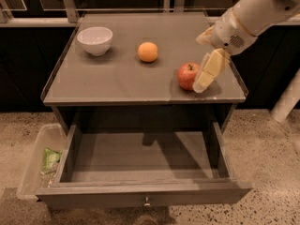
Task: Place apple into top drawer
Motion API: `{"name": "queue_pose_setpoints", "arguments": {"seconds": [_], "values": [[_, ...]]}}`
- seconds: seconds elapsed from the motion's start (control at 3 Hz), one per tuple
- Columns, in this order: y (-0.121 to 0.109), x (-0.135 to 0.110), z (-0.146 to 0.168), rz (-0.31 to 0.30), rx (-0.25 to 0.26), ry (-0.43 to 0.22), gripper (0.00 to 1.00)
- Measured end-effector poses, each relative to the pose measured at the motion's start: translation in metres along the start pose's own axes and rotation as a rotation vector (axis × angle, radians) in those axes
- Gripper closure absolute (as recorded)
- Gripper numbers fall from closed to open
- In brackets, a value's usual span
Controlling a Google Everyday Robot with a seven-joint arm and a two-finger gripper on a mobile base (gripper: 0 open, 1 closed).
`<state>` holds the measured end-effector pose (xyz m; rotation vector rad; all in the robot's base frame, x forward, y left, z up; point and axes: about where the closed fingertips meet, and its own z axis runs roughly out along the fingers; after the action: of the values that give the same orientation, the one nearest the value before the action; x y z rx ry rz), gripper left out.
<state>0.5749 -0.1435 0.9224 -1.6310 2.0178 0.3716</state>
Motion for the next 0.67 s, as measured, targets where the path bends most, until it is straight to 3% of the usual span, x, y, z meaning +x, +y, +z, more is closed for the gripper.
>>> {"name": "queue_pose_setpoints", "arguments": {"seconds": [0.67], "values": [[-0.029,-0.009,0.043,-0.009,-0.054,-0.040,0.00]]}}
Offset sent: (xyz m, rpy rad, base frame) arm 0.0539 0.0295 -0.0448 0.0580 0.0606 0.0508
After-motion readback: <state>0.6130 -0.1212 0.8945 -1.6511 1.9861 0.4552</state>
